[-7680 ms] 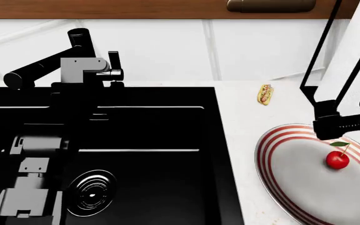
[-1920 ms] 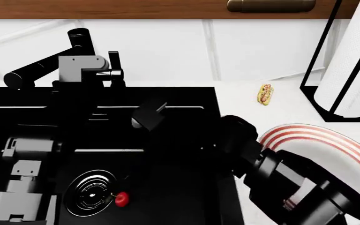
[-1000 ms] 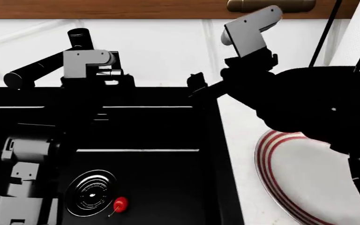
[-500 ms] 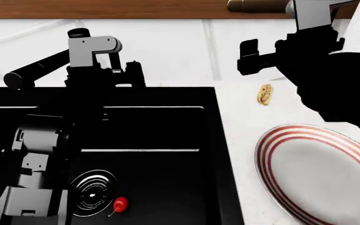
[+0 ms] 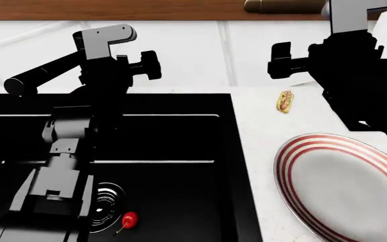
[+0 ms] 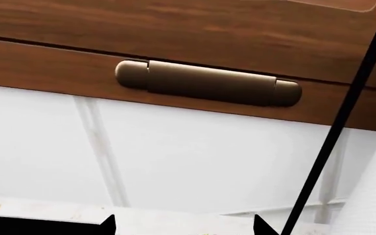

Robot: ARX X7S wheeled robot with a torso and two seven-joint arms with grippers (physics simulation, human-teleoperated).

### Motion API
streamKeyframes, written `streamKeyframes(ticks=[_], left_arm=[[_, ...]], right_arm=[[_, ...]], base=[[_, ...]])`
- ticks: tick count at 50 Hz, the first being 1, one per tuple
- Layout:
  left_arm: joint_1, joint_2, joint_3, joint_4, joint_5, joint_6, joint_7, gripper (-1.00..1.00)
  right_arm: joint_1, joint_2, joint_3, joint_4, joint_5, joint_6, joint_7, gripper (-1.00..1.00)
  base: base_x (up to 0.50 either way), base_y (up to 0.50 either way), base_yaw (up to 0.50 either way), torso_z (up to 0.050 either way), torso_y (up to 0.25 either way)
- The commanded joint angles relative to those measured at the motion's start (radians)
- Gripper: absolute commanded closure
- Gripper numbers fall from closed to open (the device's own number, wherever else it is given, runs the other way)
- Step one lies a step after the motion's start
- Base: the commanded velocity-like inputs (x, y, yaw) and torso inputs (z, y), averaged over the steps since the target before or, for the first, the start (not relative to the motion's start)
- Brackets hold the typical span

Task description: Pick the cherry from the counter and place it in the sink. Then turn on the sink faucet.

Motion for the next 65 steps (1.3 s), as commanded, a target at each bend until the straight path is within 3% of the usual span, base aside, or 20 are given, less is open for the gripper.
streamKeyframes(ticks=[1, 12, 35, 65], left_arm=[[-0.085, 0.042, -0.003, -0.245, 0.024, 0.157, 0.005, -1.00], [-0.187, 0.081, 0.011, -0.558, 0.051, 0.360, 0.030, -1.00], [-0.167, 0.089, -0.112, -0.565, 0.235, 0.388, 0.034, -1.00], [-0.180, 0.089, -0.153, -0.565, 0.257, 0.409, 0.061, -1.00]], right_arm=[[-0.010, -0.003, -0.001, 0.014, -0.005, -0.012, -0.007, -1.00], [-0.016, 0.003, 0.001, 0.014, -0.003, -0.015, -0.010, -1.00], [-0.028, -0.009, -0.013, 0.047, -0.020, -0.034, -0.040, -1.00], [-0.047, -0.007, -0.017, 0.037, -0.018, -0.043, -0.047, -1.00]], base=[[0.00, 0.00, 0.00, 0.000, 0.000], [0.00, 0.00, 0.00, 0.000, 0.000], [0.00, 0.00, 0.00, 0.000, 0.000], [0.00, 0.00, 0.00, 0.000, -0.066]])
